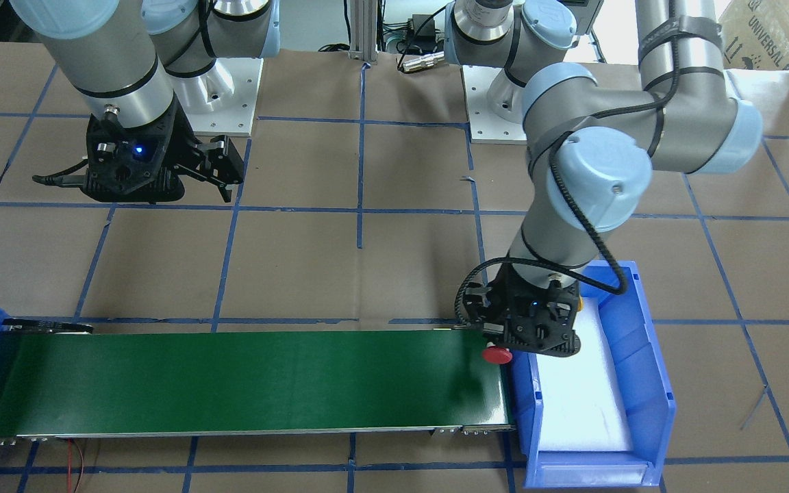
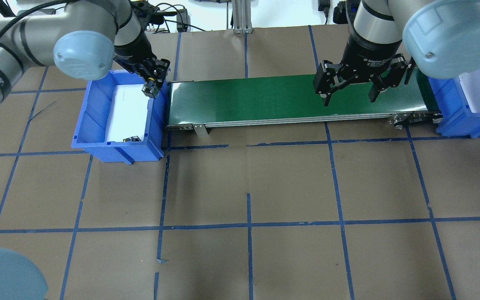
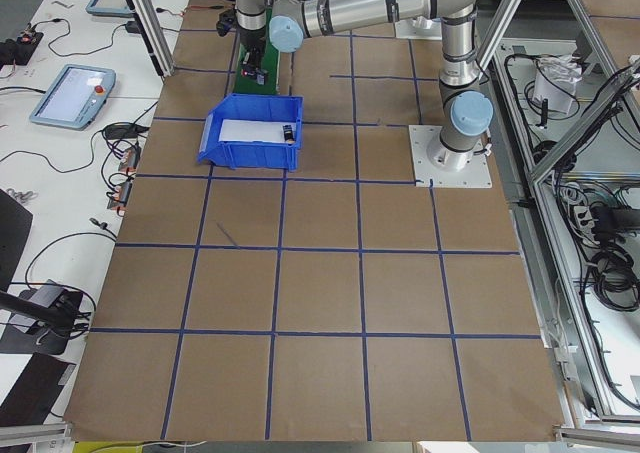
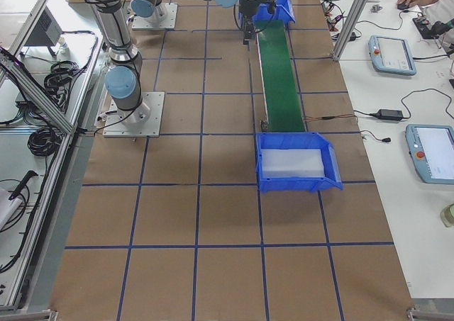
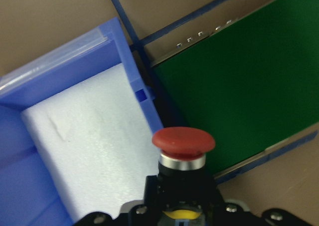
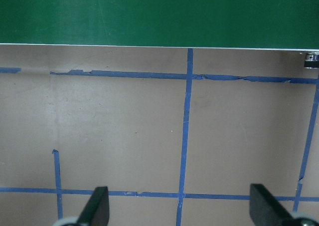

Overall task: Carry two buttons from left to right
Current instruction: 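Carry the red button onto the green conveyor and release it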

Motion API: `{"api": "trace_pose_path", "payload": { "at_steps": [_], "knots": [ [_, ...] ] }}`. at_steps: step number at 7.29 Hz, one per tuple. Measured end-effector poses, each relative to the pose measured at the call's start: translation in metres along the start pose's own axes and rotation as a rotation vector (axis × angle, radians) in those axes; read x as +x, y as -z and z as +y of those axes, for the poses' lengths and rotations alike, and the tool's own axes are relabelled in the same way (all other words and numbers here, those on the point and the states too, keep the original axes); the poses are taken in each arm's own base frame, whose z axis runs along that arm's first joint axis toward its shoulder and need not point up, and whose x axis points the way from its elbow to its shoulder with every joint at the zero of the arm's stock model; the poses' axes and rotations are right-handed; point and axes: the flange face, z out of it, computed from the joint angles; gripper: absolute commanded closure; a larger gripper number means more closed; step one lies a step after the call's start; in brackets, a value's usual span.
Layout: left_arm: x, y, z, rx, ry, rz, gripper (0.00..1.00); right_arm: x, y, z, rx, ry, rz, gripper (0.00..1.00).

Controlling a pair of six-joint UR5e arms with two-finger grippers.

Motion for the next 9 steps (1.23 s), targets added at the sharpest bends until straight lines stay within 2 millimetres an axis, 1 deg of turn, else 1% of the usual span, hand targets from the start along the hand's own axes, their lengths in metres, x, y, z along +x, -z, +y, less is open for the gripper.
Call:
{"api": "trace_pose_path", "payload": {
  "at_steps": [1,2,3,4,5,6,7,8,9],
  "knots": [
    [0.027,-0.021,-0.006,-0.004,0.053,0.001,0.85,-0.001,-0.001,0.000,-0.001,0.006,0.001,0.00],
    [0.044,-0.045,-0.011,-0.011,0.070,0.001,0.80,-0.002,-0.002,0.000,-0.002,0.010,0.003,0.00],
    [0.052,-0.063,-0.013,-0.025,0.075,0.000,0.77,0.000,-0.005,0.000,-0.008,0.009,0.008,0.00],
    [0.056,-0.074,-0.013,-0.036,0.078,0.000,0.23,0.001,-0.006,0.000,-0.009,0.006,0.011,0.00],
    [0.056,-0.078,-0.013,-0.041,0.079,0.001,0.04,0.002,-0.005,-0.001,-0.008,0.002,0.011,0.00],
    [0.055,-0.079,-0.013,-0.036,0.079,0.000,0.00,0.005,-0.001,-0.001,-0.005,-0.001,0.011,0.00],
    [0.053,-0.076,-0.016,-0.022,0.080,0.001,0.00,0.007,0.000,0.000,-0.005,-0.003,0.011,0.00],
    [0.051,-0.068,-0.017,-0.007,0.079,0.001,0.00,0.008,0.000,0.001,-0.007,-0.004,0.011,0.00],
    [0.046,-0.049,-0.015,0.011,0.074,0.002,0.00,0.009,0.001,0.003,-0.010,-0.004,0.016,0.00]
  ]
}}
